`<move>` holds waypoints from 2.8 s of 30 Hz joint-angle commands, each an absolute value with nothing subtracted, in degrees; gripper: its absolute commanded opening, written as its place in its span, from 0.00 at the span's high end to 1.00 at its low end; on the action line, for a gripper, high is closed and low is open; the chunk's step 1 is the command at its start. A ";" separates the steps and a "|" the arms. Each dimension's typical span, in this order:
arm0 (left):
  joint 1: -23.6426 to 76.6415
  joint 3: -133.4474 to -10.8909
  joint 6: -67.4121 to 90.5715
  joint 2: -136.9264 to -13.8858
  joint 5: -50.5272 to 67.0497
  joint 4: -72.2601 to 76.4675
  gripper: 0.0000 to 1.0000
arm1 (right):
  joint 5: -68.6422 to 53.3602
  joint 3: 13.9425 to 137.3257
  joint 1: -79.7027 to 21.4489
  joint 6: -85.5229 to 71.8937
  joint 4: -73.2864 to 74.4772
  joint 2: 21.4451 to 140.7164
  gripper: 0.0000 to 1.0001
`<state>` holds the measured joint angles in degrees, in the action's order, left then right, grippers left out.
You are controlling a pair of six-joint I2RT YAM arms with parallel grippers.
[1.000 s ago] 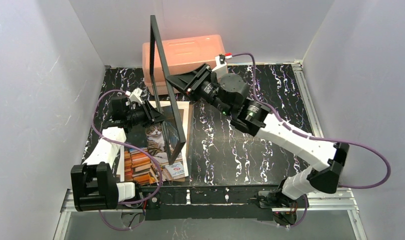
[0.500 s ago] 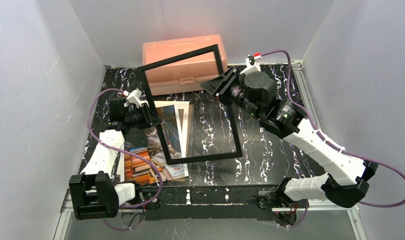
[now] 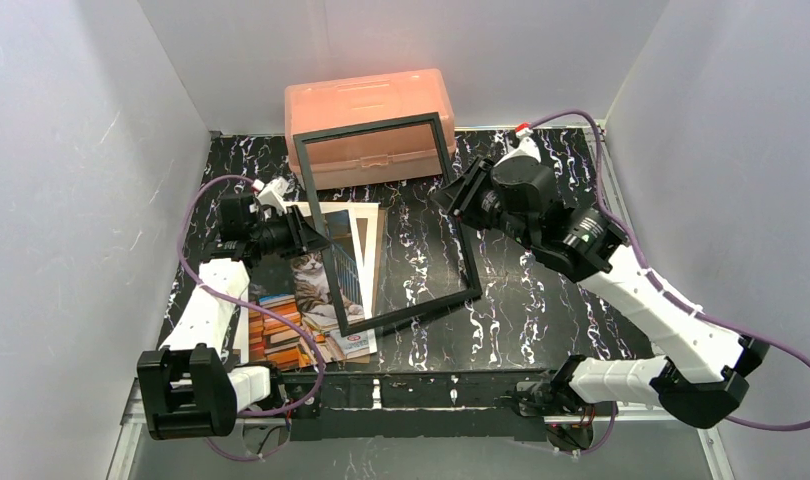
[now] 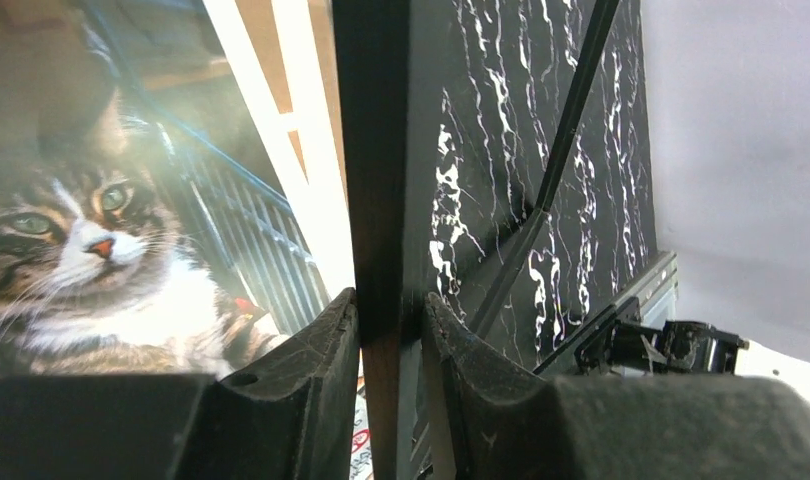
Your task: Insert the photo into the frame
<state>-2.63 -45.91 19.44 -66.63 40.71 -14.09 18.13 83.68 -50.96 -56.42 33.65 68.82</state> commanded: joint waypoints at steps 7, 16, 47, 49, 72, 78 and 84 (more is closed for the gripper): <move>7.58 -47.59 14.79 -65.07 44.87 -17.60 1.00 | 37.46 75.67 -50.11 -43.22 43.04 68.12 0.28; 11.73 -45.79 19.17 -65.41 38.03 -15.06 1.00 | 43.36 66.40 -46.61 -42.69 46.84 73.30 0.21; 17.63 -47.77 27.49 -74.64 24.19 -17.38 1.00 | 26.54 41.93 -36.89 -44.73 27.71 79.29 0.53; 18.13 -48.09 27.62 -75.16 24.09 -17.39 1.00 | 25.74 42.38 -35.53 -43.44 26.49 80.72 0.53; 27.19 -57.96 22.86 -91.25 23.33 -18.87 0.87 | 23.93 45.91 -24.15 -38.10 26.81 83.07 0.58; 27.98 -60.99 21.52 -95.37 22.87 -17.73 0.87 | 22.78 46.65 -21.78 -37.21 26.42 84.30 0.58; 29.39 -63.22 21.77 -98.45 23.02 -17.66 0.87 | 21.62 47.86 -19.46 -35.93 25.81 85.80 0.59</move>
<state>27.46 -60.51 24.27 -98.02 21.85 -18.31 22.90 45.89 -20.80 -37.21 26.13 84.25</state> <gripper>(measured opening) 0.238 0.416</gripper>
